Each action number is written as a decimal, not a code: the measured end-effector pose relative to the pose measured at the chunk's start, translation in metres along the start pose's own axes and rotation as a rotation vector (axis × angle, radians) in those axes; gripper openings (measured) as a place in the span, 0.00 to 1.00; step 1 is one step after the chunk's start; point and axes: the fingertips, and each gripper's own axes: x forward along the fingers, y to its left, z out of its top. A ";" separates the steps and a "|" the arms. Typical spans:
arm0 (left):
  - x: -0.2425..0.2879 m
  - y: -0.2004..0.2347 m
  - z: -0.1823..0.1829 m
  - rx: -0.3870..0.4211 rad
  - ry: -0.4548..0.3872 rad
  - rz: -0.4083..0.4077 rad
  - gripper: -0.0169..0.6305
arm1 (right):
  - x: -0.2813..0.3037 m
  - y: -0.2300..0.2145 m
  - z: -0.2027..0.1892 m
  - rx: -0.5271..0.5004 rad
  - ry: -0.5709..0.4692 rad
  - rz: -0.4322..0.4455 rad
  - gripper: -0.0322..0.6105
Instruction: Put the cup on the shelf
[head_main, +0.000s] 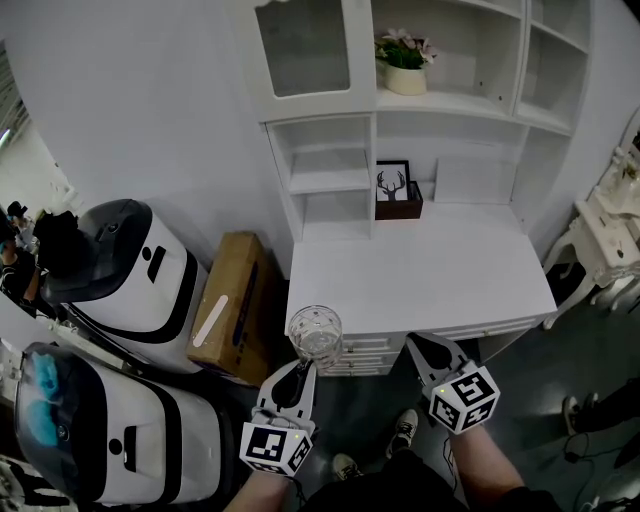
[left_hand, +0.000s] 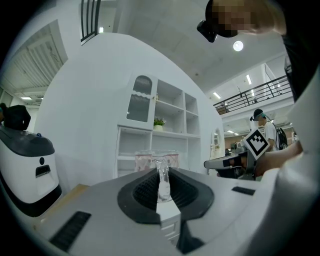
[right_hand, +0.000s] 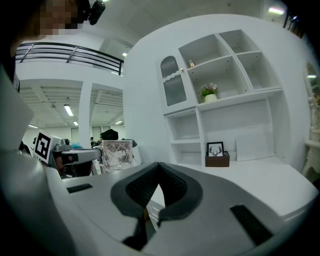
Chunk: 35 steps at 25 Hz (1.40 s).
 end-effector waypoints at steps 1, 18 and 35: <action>0.003 -0.001 0.000 0.000 0.001 0.000 0.08 | 0.001 -0.002 0.001 -0.001 0.001 0.002 0.05; 0.054 -0.002 0.011 0.005 0.001 0.061 0.08 | 0.039 -0.051 0.014 0.020 0.007 0.067 0.05; 0.126 0.005 0.010 -0.013 -0.016 0.131 0.08 | 0.089 -0.107 0.034 -0.009 0.012 0.137 0.05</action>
